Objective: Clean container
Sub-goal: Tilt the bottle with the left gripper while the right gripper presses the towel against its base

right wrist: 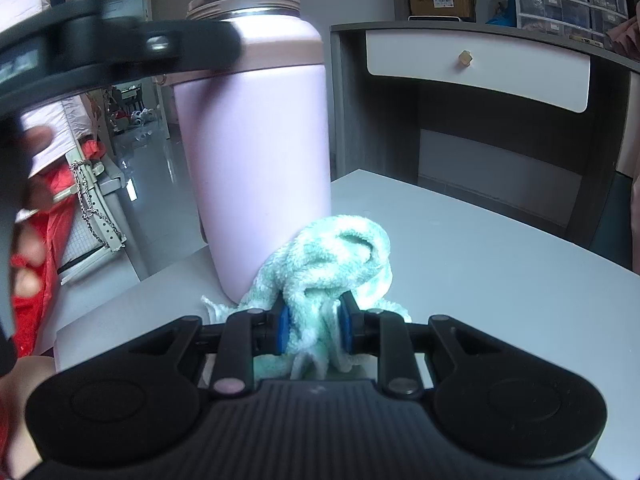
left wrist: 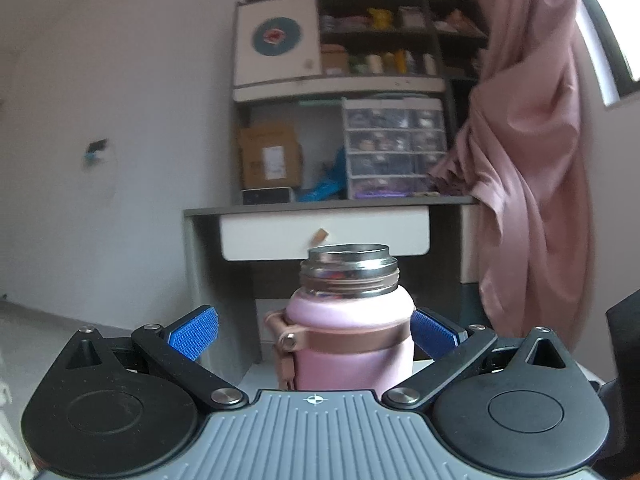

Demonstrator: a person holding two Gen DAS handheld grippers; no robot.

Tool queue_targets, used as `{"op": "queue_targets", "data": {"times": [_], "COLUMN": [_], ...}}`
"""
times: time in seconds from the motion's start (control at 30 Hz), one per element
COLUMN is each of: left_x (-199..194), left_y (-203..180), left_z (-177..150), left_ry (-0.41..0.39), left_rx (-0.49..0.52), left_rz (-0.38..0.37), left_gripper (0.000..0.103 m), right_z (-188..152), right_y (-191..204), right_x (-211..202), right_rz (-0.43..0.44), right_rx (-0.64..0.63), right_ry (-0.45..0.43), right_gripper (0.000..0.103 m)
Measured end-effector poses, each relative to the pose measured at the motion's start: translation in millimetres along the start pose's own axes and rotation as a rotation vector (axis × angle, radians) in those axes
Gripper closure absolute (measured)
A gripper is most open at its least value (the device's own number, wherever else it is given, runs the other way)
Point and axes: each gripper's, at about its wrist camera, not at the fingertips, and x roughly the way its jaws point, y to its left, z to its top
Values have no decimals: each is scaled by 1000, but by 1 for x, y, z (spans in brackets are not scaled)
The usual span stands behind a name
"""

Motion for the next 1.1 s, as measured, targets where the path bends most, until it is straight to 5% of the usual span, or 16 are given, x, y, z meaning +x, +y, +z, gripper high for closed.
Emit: {"op": "queue_targets", "data": {"times": [0.23,1.1], "left_x": [-22,36], "left_y": [-12,-56], "left_z": [7,9], "left_ry": [-24,19], "left_rx": [-95,-72], "left_rz": [29,188], "left_gripper": [0,0], "right_z": [-1,-7], "right_y": [-2,-11], "right_x": [-2,-13], "right_rz": [1,17], "right_rx": [-2,-13], "right_ry": [0,3], "right_gripper": [79,79]}}
